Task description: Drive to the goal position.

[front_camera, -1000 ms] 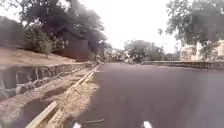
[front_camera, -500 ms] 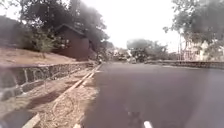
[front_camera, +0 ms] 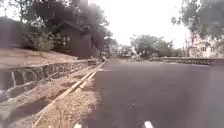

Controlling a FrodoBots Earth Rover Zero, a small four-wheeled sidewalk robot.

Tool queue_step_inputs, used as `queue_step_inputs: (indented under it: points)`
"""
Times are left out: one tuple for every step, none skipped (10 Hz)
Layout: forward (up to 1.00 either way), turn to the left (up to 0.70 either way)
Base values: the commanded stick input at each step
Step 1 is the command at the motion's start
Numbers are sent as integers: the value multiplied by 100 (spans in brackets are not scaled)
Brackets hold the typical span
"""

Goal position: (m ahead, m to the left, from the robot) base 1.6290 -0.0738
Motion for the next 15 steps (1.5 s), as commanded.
queue_step_inputs:
  points:
    - [85,0]
    - [85,0]
    - [85,0]
    - [85,0]
    - [85,0]
    - [85,0]
    - [85,0]
    - [85,0]
    - [85,0]
    - [85,0]
    - [85,0]
    - [85,0]
    - [85,0]
    - [85,-5]
    - [85,-16]
